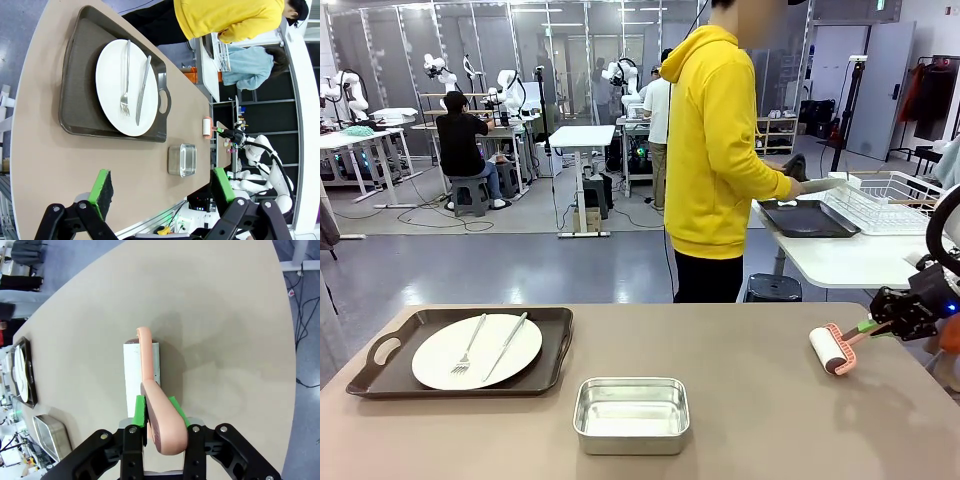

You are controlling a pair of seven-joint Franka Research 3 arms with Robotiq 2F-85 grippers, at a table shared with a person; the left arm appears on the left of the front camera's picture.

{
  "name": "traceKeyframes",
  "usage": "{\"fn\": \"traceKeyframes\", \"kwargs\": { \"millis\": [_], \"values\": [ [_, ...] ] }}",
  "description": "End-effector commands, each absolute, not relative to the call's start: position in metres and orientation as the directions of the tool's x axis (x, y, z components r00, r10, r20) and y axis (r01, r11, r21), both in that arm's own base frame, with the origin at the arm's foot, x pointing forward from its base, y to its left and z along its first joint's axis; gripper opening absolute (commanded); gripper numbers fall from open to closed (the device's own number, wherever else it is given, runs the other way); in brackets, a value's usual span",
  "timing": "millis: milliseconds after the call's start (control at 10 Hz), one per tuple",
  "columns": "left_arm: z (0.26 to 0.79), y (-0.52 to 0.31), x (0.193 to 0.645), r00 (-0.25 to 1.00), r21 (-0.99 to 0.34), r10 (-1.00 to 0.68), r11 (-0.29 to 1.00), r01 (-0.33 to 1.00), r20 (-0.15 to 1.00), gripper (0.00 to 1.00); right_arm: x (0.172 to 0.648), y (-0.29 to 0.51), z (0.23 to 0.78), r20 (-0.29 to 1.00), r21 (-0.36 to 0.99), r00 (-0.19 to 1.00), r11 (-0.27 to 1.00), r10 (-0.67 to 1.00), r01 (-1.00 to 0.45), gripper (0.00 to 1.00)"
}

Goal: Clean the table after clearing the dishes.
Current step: When the left (or right) Handle tray is removed, use the left hand (or right hand) to clean the left (or right) side of the table with the Lint Roller.

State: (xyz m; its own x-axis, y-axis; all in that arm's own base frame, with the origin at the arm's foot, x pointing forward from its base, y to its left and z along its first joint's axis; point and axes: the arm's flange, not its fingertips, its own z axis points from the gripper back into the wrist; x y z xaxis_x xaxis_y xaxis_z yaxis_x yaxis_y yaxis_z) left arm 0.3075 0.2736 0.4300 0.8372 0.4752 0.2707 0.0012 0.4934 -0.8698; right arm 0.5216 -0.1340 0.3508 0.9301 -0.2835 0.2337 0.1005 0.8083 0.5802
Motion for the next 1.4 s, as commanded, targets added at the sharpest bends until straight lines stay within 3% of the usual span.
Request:
{"fn": "traceKeyframes", "kwargs": {
  "millis": [0,800,1100,1300],
  "values": [
    [0.433,0.274,0.305,0.838,-0.874,0.472,0.486,0.012,0.274,1.00,0.501,-0.122,0.340,0.210,0.498,0.943,0.858,-0.259,0.125,0.22],
    [0.433,0.274,0.305,0.838,-0.874,0.472,0.486,0.012,0.274,1.00,0.488,-0.072,0.445,0.273,0.461,0.949,0.887,-0.160,0.017,0.22],
    [0.433,0.274,0.305,0.838,-0.874,0.472,0.486,0.012,0.274,1.00,0.485,-0.053,0.462,0.277,0.376,0.951,0.926,-0.141,0.028,0.22],
    [0.433,0.274,0.305,0.838,-0.874,0.472,0.486,0.012,0.274,1.00,0.486,-0.063,0.456,0.296,0.411,0.947,0.912,-0.124,-0.009,0.22]
  ]
}}
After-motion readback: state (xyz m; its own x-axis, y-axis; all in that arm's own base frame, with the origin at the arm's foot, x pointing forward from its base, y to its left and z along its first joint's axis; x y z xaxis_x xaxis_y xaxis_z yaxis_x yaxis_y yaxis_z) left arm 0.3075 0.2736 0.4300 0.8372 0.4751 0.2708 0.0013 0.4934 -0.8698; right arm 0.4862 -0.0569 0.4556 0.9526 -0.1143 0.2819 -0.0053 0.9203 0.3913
